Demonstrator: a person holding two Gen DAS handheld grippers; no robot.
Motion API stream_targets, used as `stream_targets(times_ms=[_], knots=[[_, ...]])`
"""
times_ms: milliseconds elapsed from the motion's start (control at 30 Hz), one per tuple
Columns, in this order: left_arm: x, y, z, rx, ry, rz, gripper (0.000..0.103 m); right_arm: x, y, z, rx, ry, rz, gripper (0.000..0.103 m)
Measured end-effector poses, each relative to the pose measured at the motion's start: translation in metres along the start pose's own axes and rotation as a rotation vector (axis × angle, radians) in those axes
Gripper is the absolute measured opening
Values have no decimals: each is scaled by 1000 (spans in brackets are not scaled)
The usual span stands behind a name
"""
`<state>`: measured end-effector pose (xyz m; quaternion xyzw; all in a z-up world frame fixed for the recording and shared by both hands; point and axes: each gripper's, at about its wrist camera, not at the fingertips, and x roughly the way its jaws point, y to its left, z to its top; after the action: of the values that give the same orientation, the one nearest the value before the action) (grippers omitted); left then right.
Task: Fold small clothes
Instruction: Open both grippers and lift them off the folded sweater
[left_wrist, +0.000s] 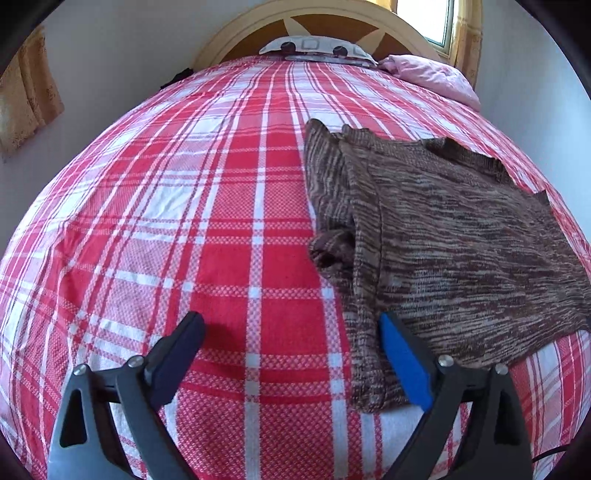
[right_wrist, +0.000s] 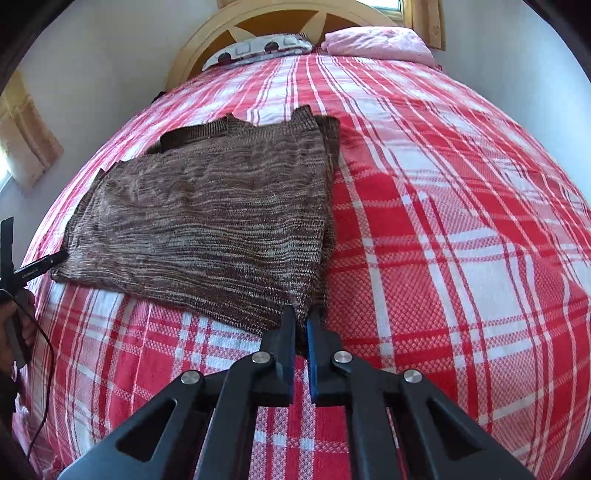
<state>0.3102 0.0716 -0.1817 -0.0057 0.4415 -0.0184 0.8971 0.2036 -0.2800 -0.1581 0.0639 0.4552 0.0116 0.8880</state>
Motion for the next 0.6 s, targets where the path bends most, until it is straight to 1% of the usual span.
stream_targets(times_ms=[33,100,133,167,200,267,367,400,433,467,500,533,600], knots=[[-1,-1,-2,7,-1,4,97,-3,0,2,-2,-10,1,5],[-3,-1,-5,18,0,4,97,-10,-1,5,16,-37,-5,14],[-3,-1,-6,21,4,3,98,-12,-3,5,23,-48,-29,34],[-3,-1,-7,22,8,2,99,-17,-4,8,33,-69,-55,56],[-3,-1,-8,23,13,3,101,-23,-4,11,46,-103,-54,62],[-2,0,-9,23,16,4,102,-38,2,18,56,-176,-26,62],[-3,-1,-9,25,14,14,102,-41,28,30,-15,-198,16,62],[-3,-1,-9,27,13,17,103,-37,41,32,-53,-198,57,62],[-3,-1,-9,25,13,20,103,-33,48,34,-70,-192,85,62],[-3,0,-9,22,14,22,103,-25,55,35,-83,-171,113,62],[-2,0,-9,22,16,23,103,-13,59,36,-85,-137,122,62],[-3,0,-9,24,17,23,103,-6,60,34,-81,-120,116,62],[-4,1,-11,24,16,18,103,15,54,29,-68,-55,87,62]])
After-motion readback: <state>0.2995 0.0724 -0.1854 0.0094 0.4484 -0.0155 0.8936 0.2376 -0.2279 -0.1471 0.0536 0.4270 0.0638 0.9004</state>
